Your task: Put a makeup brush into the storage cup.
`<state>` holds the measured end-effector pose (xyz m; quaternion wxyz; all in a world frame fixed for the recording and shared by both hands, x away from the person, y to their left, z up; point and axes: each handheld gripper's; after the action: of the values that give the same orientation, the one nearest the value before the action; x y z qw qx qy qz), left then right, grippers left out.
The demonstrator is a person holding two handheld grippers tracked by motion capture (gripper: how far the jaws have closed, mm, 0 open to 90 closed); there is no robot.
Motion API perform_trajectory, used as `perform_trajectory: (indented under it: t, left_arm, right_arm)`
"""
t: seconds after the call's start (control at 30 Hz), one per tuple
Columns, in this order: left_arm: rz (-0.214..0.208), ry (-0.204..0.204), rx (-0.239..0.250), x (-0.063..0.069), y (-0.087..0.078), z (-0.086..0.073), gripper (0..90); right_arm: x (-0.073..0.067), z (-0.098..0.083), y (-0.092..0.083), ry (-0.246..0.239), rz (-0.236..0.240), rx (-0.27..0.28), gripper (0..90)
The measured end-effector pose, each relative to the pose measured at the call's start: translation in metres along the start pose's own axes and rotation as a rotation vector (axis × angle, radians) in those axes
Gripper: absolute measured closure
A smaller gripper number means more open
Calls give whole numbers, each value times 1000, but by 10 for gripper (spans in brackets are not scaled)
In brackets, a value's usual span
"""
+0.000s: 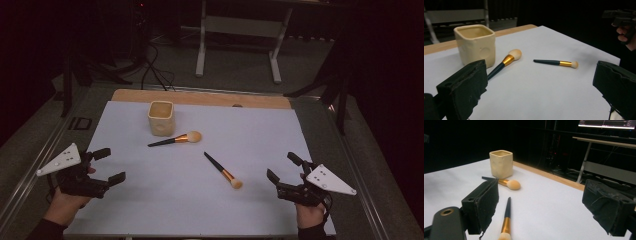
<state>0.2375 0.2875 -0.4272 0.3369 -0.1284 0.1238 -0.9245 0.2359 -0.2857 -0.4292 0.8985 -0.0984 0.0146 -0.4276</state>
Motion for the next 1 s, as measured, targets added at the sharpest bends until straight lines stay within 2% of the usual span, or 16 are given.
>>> perform_trajectory:
  t: [0.2,0.3,0.6,1.0]
  left_arm:
    - [-6,31,-27,-7,10,14,3]
    - [-25,31,-35,-11,14,20,3]
    - [-63,68,-92,-17,28,41,3]
    - [-110,105,-143,-23,56,55,4]
  right_arm:
    - [0,0,1,5,6,-6,135]
    - [0,0,1,5,7,-8,135]
    - [1,-1,2,3,15,-12,136]
    - [1,-1,2,6,19,-19,136]
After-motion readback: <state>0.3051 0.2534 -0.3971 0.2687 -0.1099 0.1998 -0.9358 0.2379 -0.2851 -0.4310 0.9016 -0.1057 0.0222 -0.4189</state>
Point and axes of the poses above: each handheld gripper's, and its own axes: y roughly forward along the jaws, z roughly out of its top, x roughly to its right
